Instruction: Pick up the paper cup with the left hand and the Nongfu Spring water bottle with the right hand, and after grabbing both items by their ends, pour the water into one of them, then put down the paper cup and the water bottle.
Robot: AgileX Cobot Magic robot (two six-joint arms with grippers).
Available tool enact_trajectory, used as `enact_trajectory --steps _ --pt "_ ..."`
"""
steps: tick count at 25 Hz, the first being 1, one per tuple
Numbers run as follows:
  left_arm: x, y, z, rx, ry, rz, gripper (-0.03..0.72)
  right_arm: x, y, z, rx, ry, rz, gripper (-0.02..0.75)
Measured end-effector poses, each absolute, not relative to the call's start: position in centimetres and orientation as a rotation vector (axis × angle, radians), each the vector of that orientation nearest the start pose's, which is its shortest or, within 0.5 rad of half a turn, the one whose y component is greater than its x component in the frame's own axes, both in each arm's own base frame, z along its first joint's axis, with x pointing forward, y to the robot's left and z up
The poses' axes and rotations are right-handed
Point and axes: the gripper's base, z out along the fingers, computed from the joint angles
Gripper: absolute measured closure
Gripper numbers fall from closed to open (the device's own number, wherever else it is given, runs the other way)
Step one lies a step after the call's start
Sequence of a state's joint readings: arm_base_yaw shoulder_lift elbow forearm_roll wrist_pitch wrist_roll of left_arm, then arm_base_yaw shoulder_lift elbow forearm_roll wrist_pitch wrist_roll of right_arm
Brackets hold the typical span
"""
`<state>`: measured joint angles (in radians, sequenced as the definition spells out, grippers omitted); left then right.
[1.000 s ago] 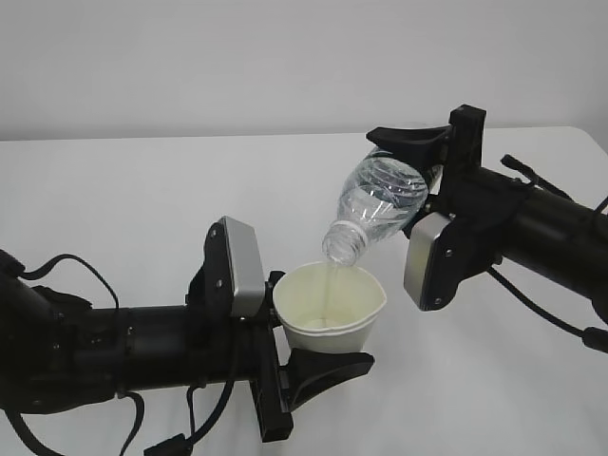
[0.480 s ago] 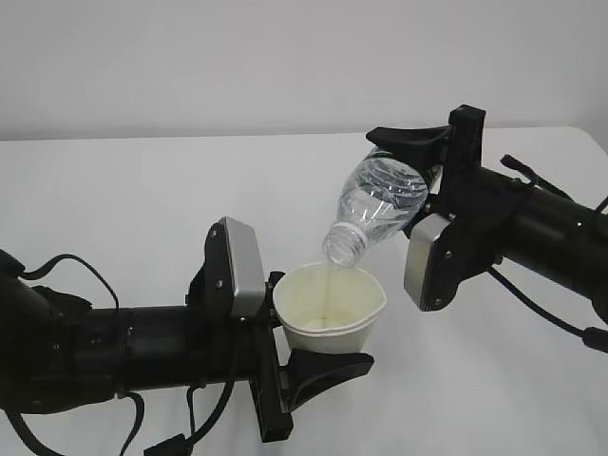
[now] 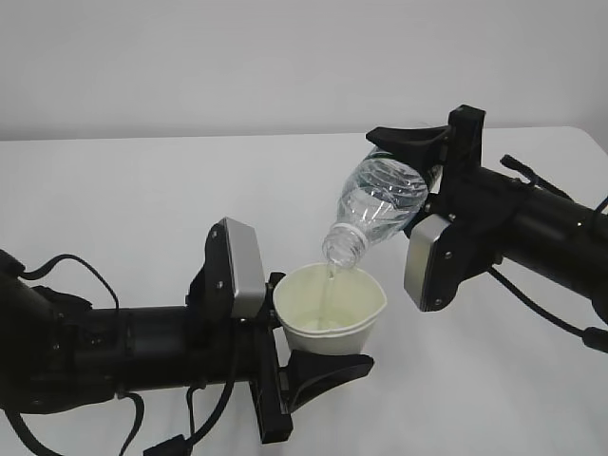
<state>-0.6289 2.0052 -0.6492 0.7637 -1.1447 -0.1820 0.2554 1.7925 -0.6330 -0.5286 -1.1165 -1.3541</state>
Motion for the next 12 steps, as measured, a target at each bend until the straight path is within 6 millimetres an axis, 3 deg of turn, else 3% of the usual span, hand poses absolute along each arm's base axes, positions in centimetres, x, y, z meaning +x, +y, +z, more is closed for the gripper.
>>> enact_trajectory --steps 12 --pt "22.16 -23.35 11.13 1.196 1.448 -0.93 0.228 29.93 12.07 17.89 -1.493 0.647 -0.677 0.281"
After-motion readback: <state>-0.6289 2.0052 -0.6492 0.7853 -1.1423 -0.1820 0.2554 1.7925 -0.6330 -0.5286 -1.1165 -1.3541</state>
